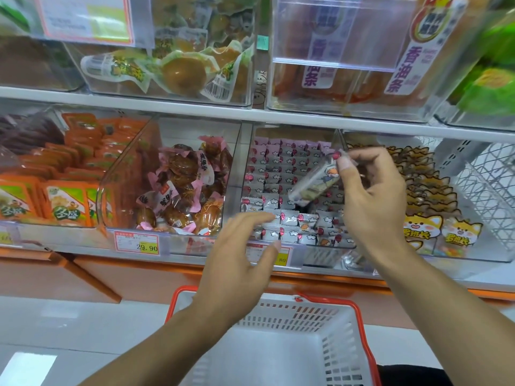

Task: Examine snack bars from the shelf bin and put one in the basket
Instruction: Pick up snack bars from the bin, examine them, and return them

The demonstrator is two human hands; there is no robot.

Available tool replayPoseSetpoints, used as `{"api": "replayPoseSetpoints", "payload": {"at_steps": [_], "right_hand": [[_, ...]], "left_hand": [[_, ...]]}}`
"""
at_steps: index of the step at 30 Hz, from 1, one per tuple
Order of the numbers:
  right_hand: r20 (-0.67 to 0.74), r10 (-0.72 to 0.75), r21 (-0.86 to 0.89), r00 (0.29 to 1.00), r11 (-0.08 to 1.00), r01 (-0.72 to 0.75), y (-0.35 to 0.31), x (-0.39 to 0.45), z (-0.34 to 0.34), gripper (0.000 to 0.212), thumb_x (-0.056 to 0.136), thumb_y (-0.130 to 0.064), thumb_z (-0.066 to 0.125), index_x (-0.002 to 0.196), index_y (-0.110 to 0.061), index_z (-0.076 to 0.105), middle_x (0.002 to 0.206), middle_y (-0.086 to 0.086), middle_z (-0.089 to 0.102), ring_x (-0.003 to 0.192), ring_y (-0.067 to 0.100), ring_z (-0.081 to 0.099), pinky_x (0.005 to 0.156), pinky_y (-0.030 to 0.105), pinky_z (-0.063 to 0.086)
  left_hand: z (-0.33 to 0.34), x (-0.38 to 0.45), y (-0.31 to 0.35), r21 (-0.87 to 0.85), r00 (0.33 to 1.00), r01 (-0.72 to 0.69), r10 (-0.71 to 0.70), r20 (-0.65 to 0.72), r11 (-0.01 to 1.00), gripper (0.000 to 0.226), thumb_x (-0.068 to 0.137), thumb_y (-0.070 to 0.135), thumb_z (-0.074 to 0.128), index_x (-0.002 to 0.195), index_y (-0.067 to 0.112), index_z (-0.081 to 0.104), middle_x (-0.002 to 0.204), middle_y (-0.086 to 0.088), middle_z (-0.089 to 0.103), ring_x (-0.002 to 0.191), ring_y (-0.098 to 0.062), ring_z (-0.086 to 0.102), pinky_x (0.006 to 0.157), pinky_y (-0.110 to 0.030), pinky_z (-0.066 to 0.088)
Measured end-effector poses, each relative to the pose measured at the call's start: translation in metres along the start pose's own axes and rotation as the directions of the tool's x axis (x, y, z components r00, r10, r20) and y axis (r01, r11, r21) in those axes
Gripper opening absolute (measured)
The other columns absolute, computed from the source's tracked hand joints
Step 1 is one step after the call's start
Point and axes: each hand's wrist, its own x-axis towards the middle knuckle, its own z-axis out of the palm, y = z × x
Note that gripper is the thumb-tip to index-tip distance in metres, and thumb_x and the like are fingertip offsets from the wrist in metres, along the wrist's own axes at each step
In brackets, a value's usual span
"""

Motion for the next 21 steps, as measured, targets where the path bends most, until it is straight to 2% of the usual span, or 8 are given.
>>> {"api": "replayPoseSetpoints", "payload": {"at_steps": [2, 4, 6, 9, 11, 14, 18, 21], "right_hand": [[0.012, 0.11, 0.137, 0.994, 0.984, -0.11, -0.003, -0.01, 0.0, 0.013, 0.099, -0.022, 0.064, 0.09, -0.032, 0.065, 0.084, -0.016, 0.07, 0.077, 0.001, 0.064, 0.069, 0.018, 0.051], [0.097, 0.308, 0.305, 0.946, 0.896, -0.323, -0.007, -0.021, 0.003, 0.009, 0.097, -0.02, 0.067, 0.088, -0.022, 0.069, 0.082, -0.005, 0.076, 0.074, 0.007, 0.069, 0.068, 0.022, 0.056], [0.196, 0.449, 0.403, 0.872, 0.774, -0.489, -0.009, -0.029, 0.006, 0.008, 0.094, -0.017, 0.068, 0.088, -0.013, 0.071, 0.085, 0.005, 0.078, 0.073, 0.012, 0.071, 0.067, 0.022, 0.058], [0.297, 0.565, 0.438, 0.77, 0.636, -0.636, -0.009, -0.03, 0.005, 0.009, 0.093, -0.016, 0.069, 0.091, -0.009, 0.074, 0.093, 0.01, 0.079, 0.081, 0.015, 0.073, 0.071, 0.023, 0.06], [0.352, 0.605, 0.458, 0.714, 0.553, -0.696, -0.007, -0.029, 0.003, 0.011, 0.095, -0.014, 0.066, 0.097, -0.006, 0.074, 0.098, 0.012, 0.078, 0.088, 0.017, 0.074, 0.072, 0.023, 0.06], [0.395, 0.625, 0.479, 0.673, 0.485, -0.732, -0.007, -0.031, 0.001, 0.013, 0.098, -0.01, 0.062, 0.103, -0.002, 0.071, 0.095, 0.012, 0.078, 0.084, 0.017, 0.074, 0.072, 0.024, 0.06], [0.387, 0.639, 0.487, 0.665, 0.47, -0.736, -0.007, -0.032, -0.001, 0.01, 0.099, -0.009, 0.061, 0.1, -0.004, 0.069, 0.094, 0.011, 0.078, 0.08, 0.017, 0.075, 0.072, 0.025, 0.06], [0.377, 0.65, 0.484, 0.659, 0.469, -0.739, -0.005, -0.031, -0.002, 0.009, 0.099, -0.009, 0.06, 0.098, -0.006, 0.068, 0.093, 0.01, 0.078, 0.079, 0.017, 0.075, 0.071, 0.024, 0.06]], "left_hand": [[-0.003, 0.004, 0.006, -0.265, 0.986, 0.15, -0.164, -0.031, 0.952, 0.026, 0.088, 0.043, 0.072, 0.111, 0.045, 0.062, 0.107, 0.023, 0.066, 0.1, -0.002, 0.063, 0.084, -0.013, 0.052], [-0.004, 0.006, 0.008, -0.464, 0.956, 0.272, -0.29, 0.035, 0.843, 0.034, 0.081, 0.049, 0.076, 0.111, 0.037, 0.066, 0.1, 0.008, 0.073, 0.086, -0.013, 0.071, 0.074, -0.02, 0.057], [-0.005, 0.008, 0.007, -0.563, 0.923, 0.359, -0.371, 0.098, 0.745, 0.044, 0.076, 0.046, 0.073, 0.114, 0.024, 0.068, 0.093, -0.002, 0.077, 0.08, -0.018, 0.075, 0.067, -0.019, 0.057], [-0.005, 0.01, 0.003, -0.66, 0.869, 0.444, -0.471, 0.151, 0.606, 0.049, 0.071, 0.043, 0.073, 0.113, 0.017, 0.071, 0.095, -0.005, 0.079, 0.082, -0.018, 0.075, 0.07, -0.022, 0.06], [-0.006, 0.01, -0.002, -0.695, 0.845, 0.467, -0.507, 0.169, 0.547, 0.056, 0.065, 0.046, 0.076, 0.112, 0.015, 0.071, 0.098, -0.006, 0.079, 0.084, -0.018, 0.076, 0.073, -0.024, 0.061], [-0.008, 0.01, -0.005, -0.714, 0.824, 0.483, -0.538, 0.176, 0.506, 0.066, 0.058, 0.05, 0.078, 0.112, 0.013, 0.069, 0.095, -0.008, 0.079, 0.088, -0.02, 0.076, 0.071, -0.022, 0.06], [-0.007, 0.012, -0.003, -0.722, 0.823, 0.476, -0.545, 0.163, 0.503, 0.065, 0.06, 0.054, 0.077, 0.109, 0.012, 0.069, 0.093, -0.007, 0.079, 0.085, -0.018, 0.076, 0.069, -0.021, 0.059], [-0.006, 0.013, -0.001, -0.73, 0.831, 0.465, -0.531, 0.165, 0.501, 0.056, 0.071, 0.053, 0.069, 0.108, 0.01, 0.068, 0.096, -0.009, 0.078, 0.085, -0.019, 0.076, 0.069, -0.021, 0.06]]}}
